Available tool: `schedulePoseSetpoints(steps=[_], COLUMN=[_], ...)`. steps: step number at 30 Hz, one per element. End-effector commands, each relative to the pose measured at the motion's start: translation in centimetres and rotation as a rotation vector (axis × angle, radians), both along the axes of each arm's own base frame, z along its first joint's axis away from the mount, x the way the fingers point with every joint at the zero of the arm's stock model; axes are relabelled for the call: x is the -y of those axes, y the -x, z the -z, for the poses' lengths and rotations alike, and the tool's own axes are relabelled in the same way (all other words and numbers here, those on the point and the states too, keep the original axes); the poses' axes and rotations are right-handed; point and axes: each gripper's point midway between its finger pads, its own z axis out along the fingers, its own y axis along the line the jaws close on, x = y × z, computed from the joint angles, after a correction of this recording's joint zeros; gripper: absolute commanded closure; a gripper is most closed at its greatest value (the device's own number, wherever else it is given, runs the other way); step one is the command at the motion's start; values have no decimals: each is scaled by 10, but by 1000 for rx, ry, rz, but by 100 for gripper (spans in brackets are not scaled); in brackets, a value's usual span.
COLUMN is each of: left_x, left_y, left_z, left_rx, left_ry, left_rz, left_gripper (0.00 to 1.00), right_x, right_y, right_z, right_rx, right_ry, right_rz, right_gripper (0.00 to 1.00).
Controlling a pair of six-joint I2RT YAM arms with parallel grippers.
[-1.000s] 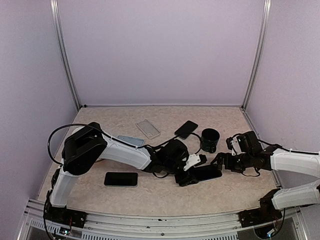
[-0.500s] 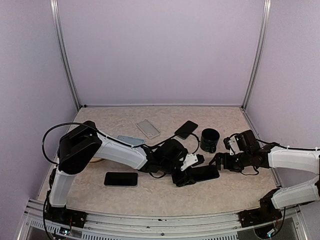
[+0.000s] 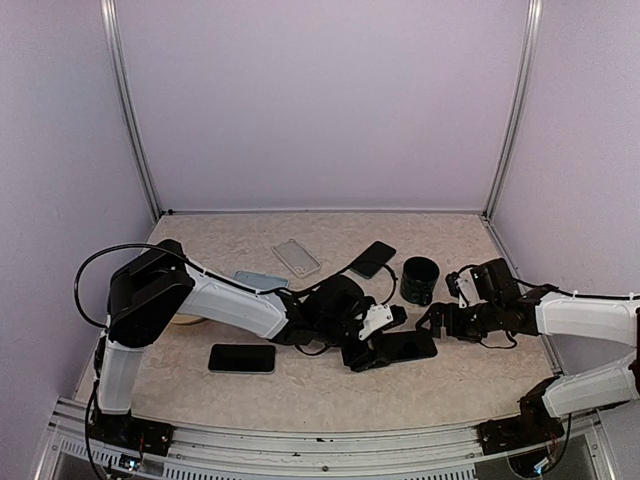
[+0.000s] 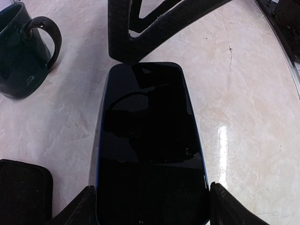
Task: Put the phone into the phone case
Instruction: Place the phone at the center of the board.
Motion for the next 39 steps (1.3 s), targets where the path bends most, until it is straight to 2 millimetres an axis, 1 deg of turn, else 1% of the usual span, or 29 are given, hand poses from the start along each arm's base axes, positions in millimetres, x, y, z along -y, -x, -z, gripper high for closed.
schedulePoseSetpoints(steps=[1, 4, 8, 11, 16, 21, 27, 32, 37, 38, 39], left_x=[14, 11, 10, 11, 9, 3, -12, -20, -25, -25, -26], left_y=[-5, -3, -1, -1, 0, 3, 9, 16, 20, 20, 20], left_z=[-29, -20, -23, -26, -25, -24, -5, -1, 13, 15, 16], left_rx=[22, 3, -3, 2, 2, -8, -49, -62, -61, -62, -63], left_ry=[61, 47, 67, 69, 58, 46, -23, -36, -91, -98, -101], left_rz=[20, 14, 9, 12, 17, 24, 7, -14, -31, -34, -34], left_gripper=[100, 100, 100, 100, 100, 100, 100, 100, 100, 99, 96], right_x=[3, 4, -1, -4, -3, -5, -11, -18, -26, -27, -28], right_y=[-2, 0, 4, 5, 3, 5, 8, 11, 13, 14, 14], right_z=[3, 8, 13, 12, 6, 10, 10, 13, 13, 14, 15], right_rx=[0, -14, -26, -16, 17, 2, 3, -3, -5, -5, -6], right_ry=[3, 12, -4, -6, 15, 9, -25, -46, -51, -50, -49], right_rz=[7, 4, -31, -73, -88, -102, -130, -151, -176, -181, -183], right_gripper=[0, 0, 0, 0, 0, 0, 0, 0, 0, 0, 0])
